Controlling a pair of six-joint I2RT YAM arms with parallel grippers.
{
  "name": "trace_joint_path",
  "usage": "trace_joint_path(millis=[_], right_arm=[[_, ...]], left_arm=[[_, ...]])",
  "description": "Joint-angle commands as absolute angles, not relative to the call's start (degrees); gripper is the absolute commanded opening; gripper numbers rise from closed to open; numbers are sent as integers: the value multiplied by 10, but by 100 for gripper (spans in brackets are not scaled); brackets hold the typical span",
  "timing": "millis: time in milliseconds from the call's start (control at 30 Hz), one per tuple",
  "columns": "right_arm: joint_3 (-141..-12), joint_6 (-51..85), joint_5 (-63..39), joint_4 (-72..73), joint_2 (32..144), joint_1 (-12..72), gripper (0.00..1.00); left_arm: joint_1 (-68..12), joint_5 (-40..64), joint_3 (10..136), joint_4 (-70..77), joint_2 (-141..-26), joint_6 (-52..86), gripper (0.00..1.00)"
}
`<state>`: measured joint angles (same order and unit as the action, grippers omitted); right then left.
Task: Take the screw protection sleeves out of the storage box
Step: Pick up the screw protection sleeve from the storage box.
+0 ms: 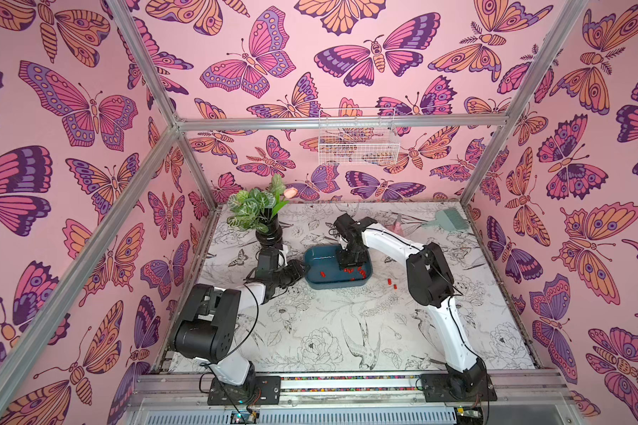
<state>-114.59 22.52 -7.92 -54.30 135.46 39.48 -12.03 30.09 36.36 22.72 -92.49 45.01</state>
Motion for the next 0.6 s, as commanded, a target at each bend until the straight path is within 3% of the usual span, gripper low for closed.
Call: trace_joint_path(millis=[0, 567], right_arm=[[-1148, 232, -71, -539, 1362, 400, 39], [-1142, 235, -70, -533, 1364, 399, 18]], left_arm=[[-120, 309, 362, 241, -931, 440, 38], [-120, 312, 363, 241, -934, 441, 38]])
